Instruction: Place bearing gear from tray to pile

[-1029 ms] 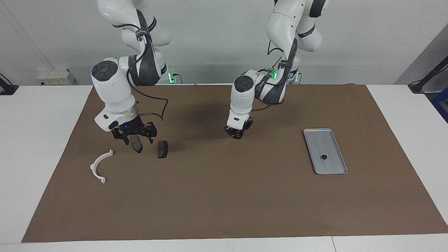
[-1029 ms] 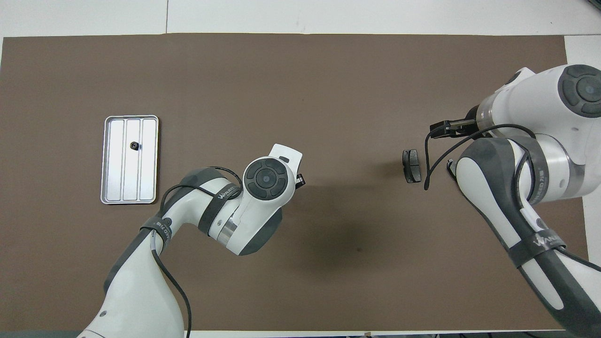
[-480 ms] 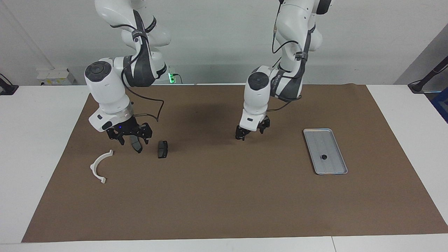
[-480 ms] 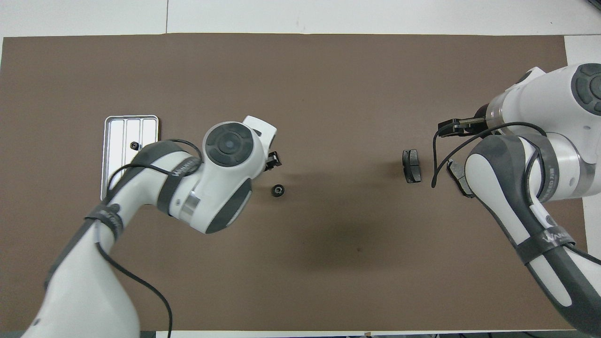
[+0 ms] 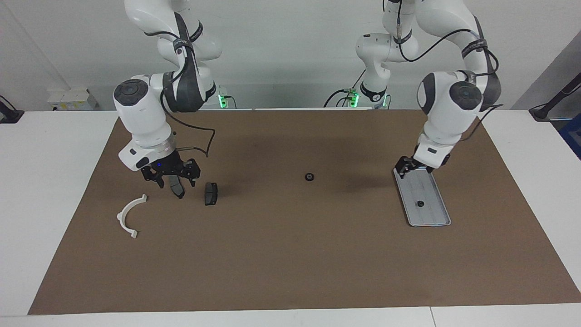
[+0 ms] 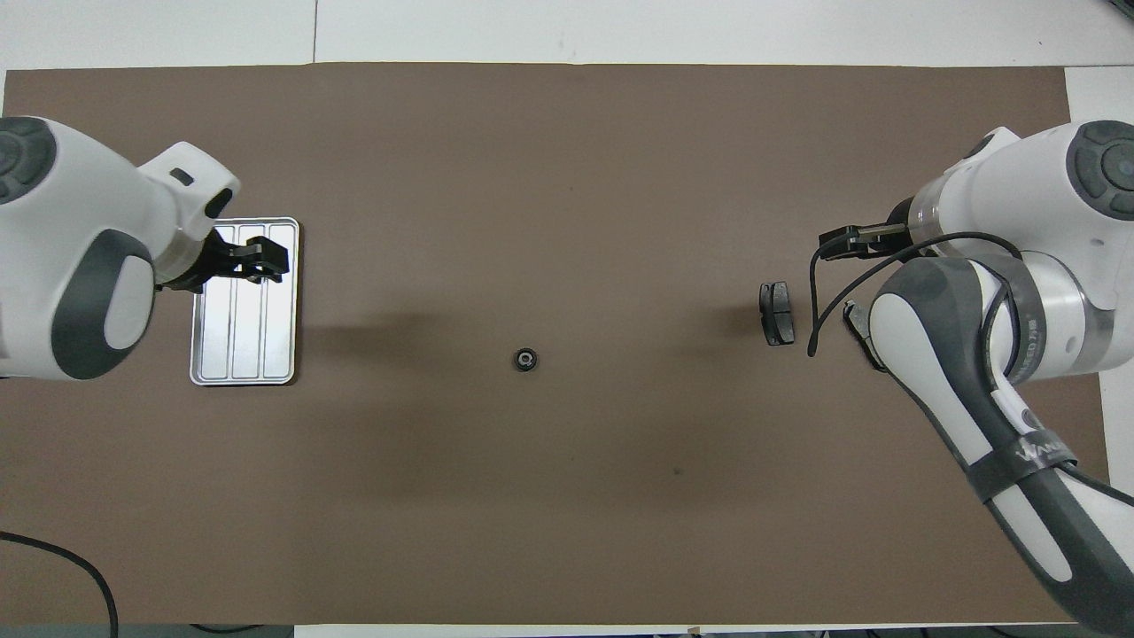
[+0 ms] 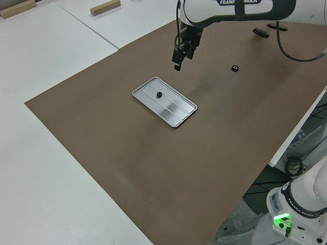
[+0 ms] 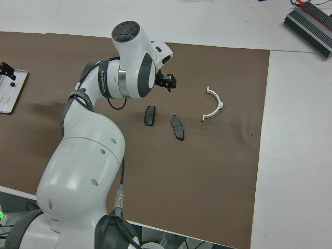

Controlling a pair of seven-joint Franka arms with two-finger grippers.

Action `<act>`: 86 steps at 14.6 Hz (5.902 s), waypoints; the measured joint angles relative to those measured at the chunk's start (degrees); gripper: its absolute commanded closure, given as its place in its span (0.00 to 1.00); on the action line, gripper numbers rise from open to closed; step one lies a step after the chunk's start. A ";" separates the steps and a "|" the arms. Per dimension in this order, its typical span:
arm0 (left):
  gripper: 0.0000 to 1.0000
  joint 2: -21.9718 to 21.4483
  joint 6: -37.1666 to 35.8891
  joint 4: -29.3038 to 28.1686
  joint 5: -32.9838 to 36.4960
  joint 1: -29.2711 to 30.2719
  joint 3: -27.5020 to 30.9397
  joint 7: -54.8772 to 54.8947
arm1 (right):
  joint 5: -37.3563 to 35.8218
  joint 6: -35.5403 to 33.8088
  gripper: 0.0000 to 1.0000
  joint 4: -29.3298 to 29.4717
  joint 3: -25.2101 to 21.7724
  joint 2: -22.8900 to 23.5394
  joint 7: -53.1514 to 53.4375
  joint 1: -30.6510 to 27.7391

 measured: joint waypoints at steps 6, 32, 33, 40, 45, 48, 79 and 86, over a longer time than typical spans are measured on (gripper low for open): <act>0.05 1.37 9.53 -3.94 -1.01 6.38 -0.36 7.26 | 0.00 0.00 0.00 0.00 0.12 0.00 4.74 2.83; 0.21 9.34 25.42 -9.66 -4.67 5.68 -1.62 6.95 | 0.06 3.04 0.00 1.00 0.57 5.17 67.00 31.08; 0.28 9.34 25.72 -9.86 -4.68 5.61 -1.62 6.94 | 0.06 3.17 0.00 1.61 0.57 5.67 68.30 31.60; 1.00 9.21 26.58 -10.33 -4.70 5.53 -1.61 5.90 | -3.75 4.16 0.00 13.17 0.49 17.87 82.90 38.41; 1.00 9.18 24.80 -9.70 -4.71 5.53 -1.54 5.65 | -4.59 4.11 0.00 20.48 0.36 25.29 84.74 39.36; 1.00 8.78 18.16 -6.42 -4.71 5.62 -1.21 5.65 | -4.63 3.56 0.00 20.44 0.16 25.40 84.74 39.24; 1.00 0.83 5.23 -0.41 -3.30 1.09 -2.67 -10.29 | -4.72 1.50 1.00 17.13 -0.27 24.53 77.42 38.21; 1.00 0.41 5.95 -1.02 -2.12 -5.87 -2.84 -24.09 | -2.45 -15.92 1.00 21.89 -0.42 14.43 51.09 26.22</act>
